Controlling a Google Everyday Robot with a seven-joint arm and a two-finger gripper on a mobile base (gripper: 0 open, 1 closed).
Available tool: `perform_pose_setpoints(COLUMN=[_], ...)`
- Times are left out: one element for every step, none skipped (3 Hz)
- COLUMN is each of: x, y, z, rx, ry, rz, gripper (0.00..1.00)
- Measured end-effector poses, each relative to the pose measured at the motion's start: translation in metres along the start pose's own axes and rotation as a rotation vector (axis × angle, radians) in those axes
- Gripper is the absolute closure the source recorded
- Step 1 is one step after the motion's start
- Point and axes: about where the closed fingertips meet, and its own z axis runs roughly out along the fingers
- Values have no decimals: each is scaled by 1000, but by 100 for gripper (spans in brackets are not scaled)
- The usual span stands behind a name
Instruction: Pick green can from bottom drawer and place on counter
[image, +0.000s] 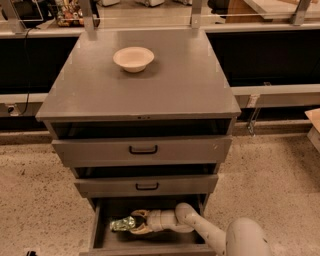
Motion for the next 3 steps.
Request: perform_pose_setpoints(x=[-43,-85,-119], y=[4,23,35], z=[-44,-83,-114], rx=[27,46,87], ry=[-147,-186,-143], rz=[-61,-114,-180], gripper=[100,100,100])
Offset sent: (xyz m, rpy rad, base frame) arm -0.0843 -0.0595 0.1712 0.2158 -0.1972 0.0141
